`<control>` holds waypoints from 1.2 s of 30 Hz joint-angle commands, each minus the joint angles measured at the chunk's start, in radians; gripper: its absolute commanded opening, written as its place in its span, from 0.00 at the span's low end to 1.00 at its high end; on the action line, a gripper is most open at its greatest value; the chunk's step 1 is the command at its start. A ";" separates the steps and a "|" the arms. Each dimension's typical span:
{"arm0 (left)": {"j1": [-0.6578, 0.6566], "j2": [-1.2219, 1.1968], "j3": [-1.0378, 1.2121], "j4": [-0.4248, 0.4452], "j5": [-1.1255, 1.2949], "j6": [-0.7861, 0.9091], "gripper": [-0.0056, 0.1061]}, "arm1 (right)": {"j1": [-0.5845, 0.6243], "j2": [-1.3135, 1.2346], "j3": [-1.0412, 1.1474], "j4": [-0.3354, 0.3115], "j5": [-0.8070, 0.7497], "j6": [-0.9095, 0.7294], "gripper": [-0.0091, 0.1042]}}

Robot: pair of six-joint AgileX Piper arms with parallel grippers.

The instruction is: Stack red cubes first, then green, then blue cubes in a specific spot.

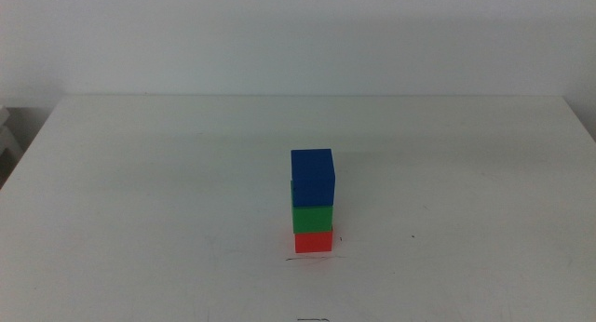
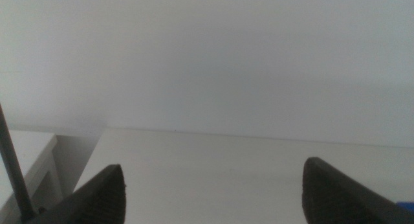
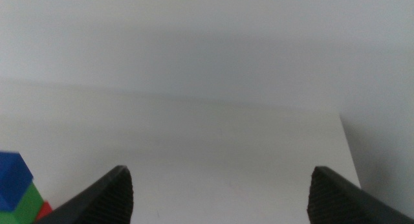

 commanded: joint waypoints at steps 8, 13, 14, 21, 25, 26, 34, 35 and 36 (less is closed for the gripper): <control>0.003 -0.112 0.252 -0.005 -0.228 -0.005 0.89 | -0.010 -0.263 0.397 -0.002 -0.364 -0.008 0.90; 0.003 -0.124 0.415 -0.005 -0.385 -0.005 0.89 | -0.060 -0.372 0.568 0.046 -0.369 -0.008 0.90; 0.003 -0.134 0.439 -0.005 -0.412 -0.005 0.89 | -0.079 -0.400 0.599 0.053 -0.369 -0.008 0.90; 0.003 -0.268 0.569 -0.005 -0.467 -0.005 0.89 | -0.193 -0.580 0.763 0.055 -0.369 -0.008 0.90; 0.003 -0.371 0.623 -0.018 -0.466 -0.005 0.89 | -0.212 -0.652 0.811 0.090 -0.368 -0.008 0.90; 0.003 -0.385 0.631 -0.025 -0.466 -0.005 0.89 | -0.212 -0.652 0.814 0.096 -0.373 -0.008 0.90; 0.003 -0.453 0.677 -0.078 -0.423 -0.005 0.89 | -0.213 -0.651 0.827 0.097 -0.418 -0.008 0.90; 0.003 -0.453 0.677 -0.078 -0.420 -0.005 0.89 | -0.213 -0.651 0.832 0.097 -0.429 -0.008 0.90; 0.003 -0.453 0.677 -0.078 -0.415 -0.005 0.89 | -0.213 -0.651 0.840 0.097 -0.442 -0.008 0.90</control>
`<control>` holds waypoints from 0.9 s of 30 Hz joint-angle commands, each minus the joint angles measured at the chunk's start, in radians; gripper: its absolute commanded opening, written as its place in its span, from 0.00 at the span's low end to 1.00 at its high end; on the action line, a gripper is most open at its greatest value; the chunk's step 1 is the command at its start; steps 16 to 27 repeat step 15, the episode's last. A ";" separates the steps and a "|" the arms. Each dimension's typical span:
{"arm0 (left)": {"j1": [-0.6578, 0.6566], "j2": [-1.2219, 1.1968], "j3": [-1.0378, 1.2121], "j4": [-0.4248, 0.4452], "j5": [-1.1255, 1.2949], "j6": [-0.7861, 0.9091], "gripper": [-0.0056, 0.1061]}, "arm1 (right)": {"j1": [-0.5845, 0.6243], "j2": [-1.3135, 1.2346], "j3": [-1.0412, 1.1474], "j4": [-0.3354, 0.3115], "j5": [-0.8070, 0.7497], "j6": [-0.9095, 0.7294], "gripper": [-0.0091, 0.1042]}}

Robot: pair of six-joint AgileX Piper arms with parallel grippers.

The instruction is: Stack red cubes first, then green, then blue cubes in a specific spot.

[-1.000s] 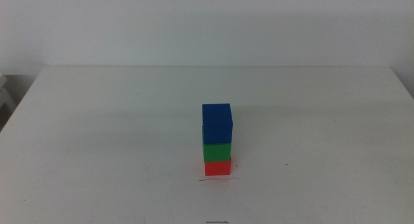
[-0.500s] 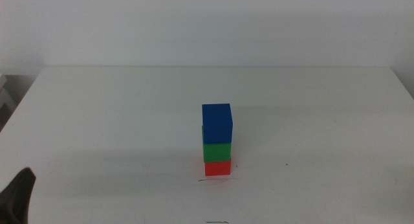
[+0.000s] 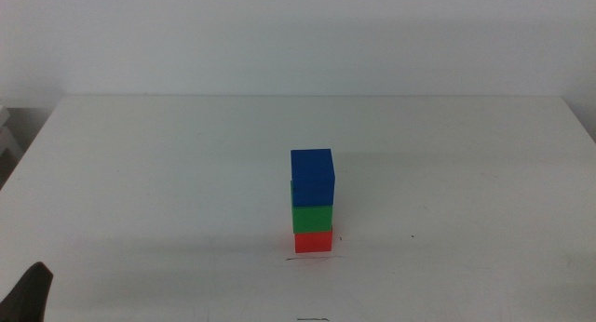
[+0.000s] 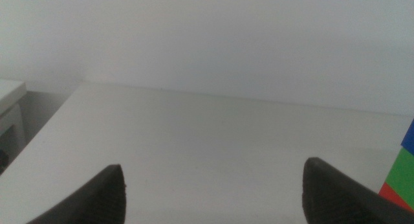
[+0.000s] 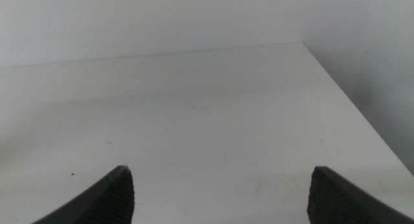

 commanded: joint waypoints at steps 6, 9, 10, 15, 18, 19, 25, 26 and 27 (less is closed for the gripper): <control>-0.003 -0.027 0.000 -0.014 -0.064 -0.005 0.89 | -0.005 -0.015 0.001 -0.004 -0.080 -0.008 0.90; -0.003 -0.027 0.000 -0.013 -0.064 -0.005 0.89 | -0.005 -0.015 0.001 -0.004 -0.078 -0.008 0.90; -0.003 -0.026 0.000 -0.013 -0.064 -0.005 0.89 | -0.005 -0.015 0.001 -0.004 -0.077 -0.008 0.90; -0.002 -0.027 0.000 -0.013 -0.064 -0.005 0.89 | -0.005 -0.015 0.001 -0.004 -0.073 -0.008 0.90; -0.002 -0.027 0.000 -0.013 -0.064 -0.005 0.89 | -0.005 -0.015 0.001 -0.004 -0.073 -0.008 0.90; -0.002 -0.027 0.000 -0.013 -0.064 -0.005 0.89 | -0.005 -0.015 0.001 -0.004 -0.073 -0.008 0.90; -0.002 -0.027 0.000 -0.013 -0.064 -0.005 0.89 | -0.005 -0.015 0.001 -0.004 -0.073 -0.008 0.90; -0.002 -0.027 0.000 -0.013 -0.064 -0.005 0.89 | -0.005 -0.015 0.001 -0.004 -0.073 -0.008 0.90; -0.002 -0.027 0.000 -0.013 -0.064 -0.005 0.89 | -0.005 -0.015 0.001 -0.004 -0.073 -0.008 0.90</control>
